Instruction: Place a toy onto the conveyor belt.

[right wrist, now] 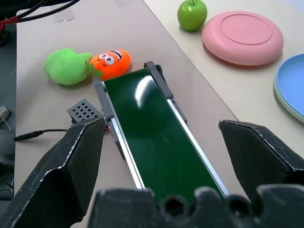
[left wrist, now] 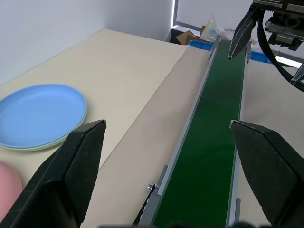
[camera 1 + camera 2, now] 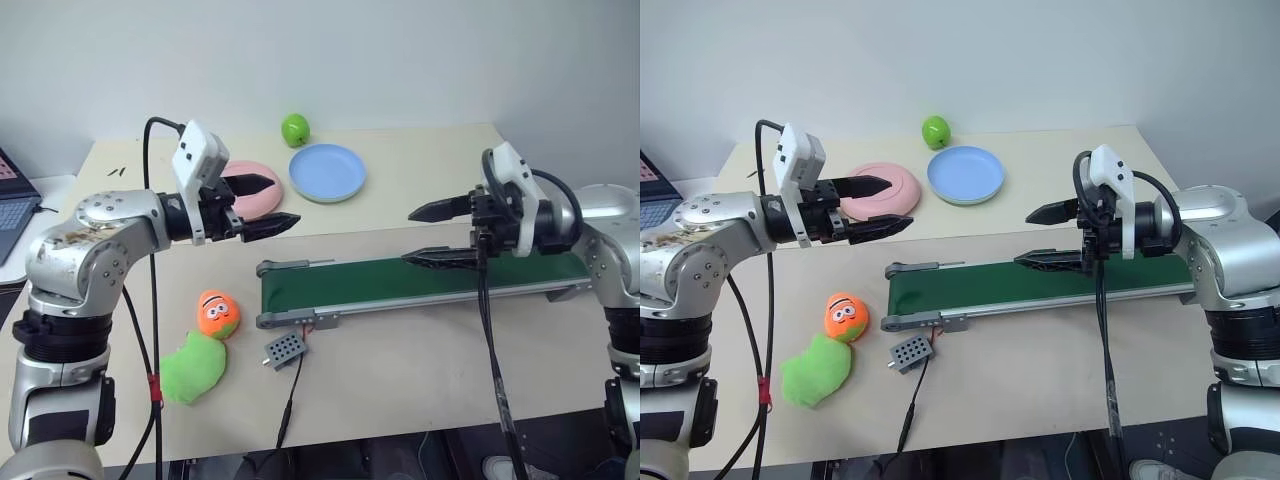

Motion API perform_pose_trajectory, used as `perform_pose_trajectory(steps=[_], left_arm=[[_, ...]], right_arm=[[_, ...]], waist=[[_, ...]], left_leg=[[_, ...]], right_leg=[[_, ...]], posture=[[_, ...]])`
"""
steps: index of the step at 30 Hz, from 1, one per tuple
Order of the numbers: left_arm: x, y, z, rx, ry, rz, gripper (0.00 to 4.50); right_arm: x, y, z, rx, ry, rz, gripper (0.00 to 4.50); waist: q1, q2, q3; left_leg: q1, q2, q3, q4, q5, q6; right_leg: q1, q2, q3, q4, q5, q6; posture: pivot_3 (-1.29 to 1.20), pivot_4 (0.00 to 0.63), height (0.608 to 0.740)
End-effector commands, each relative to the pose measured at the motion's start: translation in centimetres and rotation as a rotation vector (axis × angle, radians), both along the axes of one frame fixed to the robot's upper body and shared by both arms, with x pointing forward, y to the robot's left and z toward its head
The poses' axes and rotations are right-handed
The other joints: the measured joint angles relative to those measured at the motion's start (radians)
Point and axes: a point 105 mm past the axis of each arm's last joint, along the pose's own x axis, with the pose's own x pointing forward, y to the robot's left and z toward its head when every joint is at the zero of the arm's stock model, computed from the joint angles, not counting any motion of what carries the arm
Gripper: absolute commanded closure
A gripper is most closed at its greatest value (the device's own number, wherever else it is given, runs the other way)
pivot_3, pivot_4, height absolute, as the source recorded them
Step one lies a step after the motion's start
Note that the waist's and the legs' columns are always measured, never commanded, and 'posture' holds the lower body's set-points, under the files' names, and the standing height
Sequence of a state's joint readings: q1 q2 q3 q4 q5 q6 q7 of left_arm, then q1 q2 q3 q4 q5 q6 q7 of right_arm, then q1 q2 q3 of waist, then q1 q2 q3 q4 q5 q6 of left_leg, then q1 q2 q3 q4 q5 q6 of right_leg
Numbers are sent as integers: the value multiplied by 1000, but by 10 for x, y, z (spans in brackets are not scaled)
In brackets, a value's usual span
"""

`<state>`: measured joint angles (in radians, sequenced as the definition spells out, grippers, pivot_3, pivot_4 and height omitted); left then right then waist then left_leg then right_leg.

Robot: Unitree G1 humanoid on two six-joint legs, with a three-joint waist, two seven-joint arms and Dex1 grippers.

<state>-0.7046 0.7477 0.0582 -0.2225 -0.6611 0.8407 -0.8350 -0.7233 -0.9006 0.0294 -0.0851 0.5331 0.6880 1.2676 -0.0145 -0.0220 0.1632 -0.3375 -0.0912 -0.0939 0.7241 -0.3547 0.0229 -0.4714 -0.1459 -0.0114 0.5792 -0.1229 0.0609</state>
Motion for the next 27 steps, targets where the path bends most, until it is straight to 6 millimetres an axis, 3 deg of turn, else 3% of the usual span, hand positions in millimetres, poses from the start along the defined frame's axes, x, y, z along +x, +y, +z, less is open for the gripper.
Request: perform_pose_trajectory(steps=[1, 6, 9, 12, 19, 22, 27], left_arm=[[3, 5, 4, -31, -50, 45, 39], [7, 27, 8, -268, 37, 157, 39], [-9, 52, 12, -395, 129, 176, 39], [-29, 83, 1, -411, 177, 260, 39], [-88, 154, -22, -724, 387, 412, 39], [-119, 192, -50, -932, 532, 512, 39], [-159, 207, -85, -1046, 694, 612, 39]], right_arm=[[-2, 0, 8, 7, -30, 11, 0], [0, 2, 6, 7, -29, 26, 0], [2, 4, 5, 4, -22, 38, 0], [6, 8, 3, 3, -12, 62, 0], [13, 22, -5, 10, 16, 133, 0], [19, 28, -8, 9, 23, 159, 0], [26, 33, -13, -2, 29, 173, 0]], waist=[[0, 0, 0], [-4, 1, 0], [-8, 1, 0], [-21, 1, 0], [-28, 1, 0], [-32, 2, 0], [-21, 1, 0]], left_leg=[[0, 0, 0, 0, 0, 0], [0, 1, 0, 1, 0, 0], [0, 1, 0, 3, 0, 0], [1, 1, 0, 2, 0, 0], [1, 2, -1, 3, 0, -1], [2, 2, -1, 3, 0, -1], [4, 2, 1, 2, -1, -2]], right_leg=[[0, 0, 0, 0, 0, 0], [1, 0, 0, 0, 0, 0], [0, 0, 0, 1, 1, 0], [0, 0, 1, 1, 1, 0], [0, 0, 2, 1, 1, 0], [0, 0, 2, 2, 1, 0], [-1, 0, 3, 10, 0, -1]], posture=[[0, 150, 740], [0, 150, 740], [0, 150, 740], [0, 150, 740], [0, 150, 740], [0, 150, 740], [0, 150, 740]])
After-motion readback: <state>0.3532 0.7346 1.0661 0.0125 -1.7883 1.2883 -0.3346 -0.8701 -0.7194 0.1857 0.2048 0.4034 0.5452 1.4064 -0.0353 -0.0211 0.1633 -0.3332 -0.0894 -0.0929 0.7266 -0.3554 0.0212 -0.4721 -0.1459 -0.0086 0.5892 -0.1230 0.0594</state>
